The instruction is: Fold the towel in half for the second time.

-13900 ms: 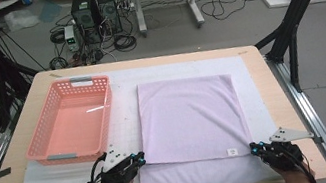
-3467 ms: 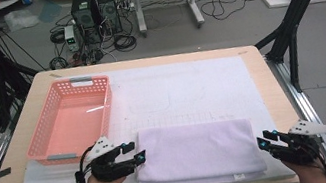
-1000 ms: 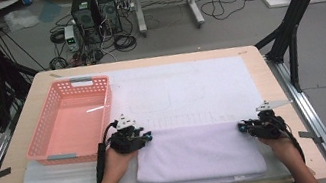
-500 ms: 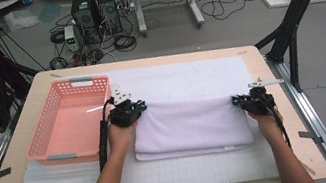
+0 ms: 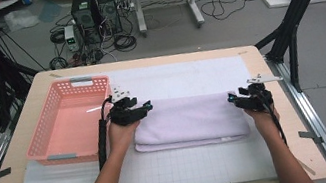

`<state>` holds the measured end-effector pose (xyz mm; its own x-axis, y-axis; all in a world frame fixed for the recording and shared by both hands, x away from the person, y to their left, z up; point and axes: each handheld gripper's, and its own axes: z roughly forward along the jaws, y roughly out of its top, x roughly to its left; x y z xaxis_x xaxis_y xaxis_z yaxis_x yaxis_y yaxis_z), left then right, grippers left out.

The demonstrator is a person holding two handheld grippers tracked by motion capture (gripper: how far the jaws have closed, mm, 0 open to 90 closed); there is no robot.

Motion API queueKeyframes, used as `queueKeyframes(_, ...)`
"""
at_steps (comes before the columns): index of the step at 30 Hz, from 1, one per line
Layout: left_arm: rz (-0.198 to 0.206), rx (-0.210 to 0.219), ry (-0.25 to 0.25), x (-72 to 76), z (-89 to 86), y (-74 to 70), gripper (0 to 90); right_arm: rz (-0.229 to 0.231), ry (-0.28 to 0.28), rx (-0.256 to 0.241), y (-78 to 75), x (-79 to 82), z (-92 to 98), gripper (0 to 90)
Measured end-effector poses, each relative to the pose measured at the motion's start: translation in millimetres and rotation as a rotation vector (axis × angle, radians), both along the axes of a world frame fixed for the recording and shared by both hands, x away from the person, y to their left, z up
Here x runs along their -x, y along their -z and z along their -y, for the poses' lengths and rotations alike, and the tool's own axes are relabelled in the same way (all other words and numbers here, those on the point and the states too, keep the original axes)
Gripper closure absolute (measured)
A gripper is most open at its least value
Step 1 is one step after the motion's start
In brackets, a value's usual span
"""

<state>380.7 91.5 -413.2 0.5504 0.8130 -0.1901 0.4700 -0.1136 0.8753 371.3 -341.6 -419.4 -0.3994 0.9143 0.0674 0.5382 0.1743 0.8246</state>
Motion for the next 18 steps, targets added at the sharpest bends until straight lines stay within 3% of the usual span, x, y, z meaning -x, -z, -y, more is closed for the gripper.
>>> queueKeyframes(2, -0.018, -0.023, 0.036, 5.4, 0.1, -1.9, 36.0, 0.002, -0.013, 0.004, -2.7, 8.9, 1.7, 43.7)
queueKeyframes(4, 0.007, -0.024, 0.057, 13.5, 0.4, -2.5, 34.8, 0.005, -0.028, 0.002, -5.2, 18.1, 3.5, 43.4)
queueKeyframes(7, -0.003, -0.041, 0.079, 24.2, 0.8, -0.5, 35.0, 0.009, -0.045, -0.012, -6.4, 32.5, 5.9, 43.2)
queueKeyframes(12, -0.026, -0.061, 0.087, 44.9, -4.4, 6.5, 39.4, -0.006, -0.080, -0.023, -2.4, 55.8, 7.1, 43.2)
queueKeyframes(18, -0.021, -0.079, 0.064, 64.2, -13.5, 12.2, 49.5, -0.026, -0.100, 0.025, 5.9, 75.4, 6.8, 46.4)
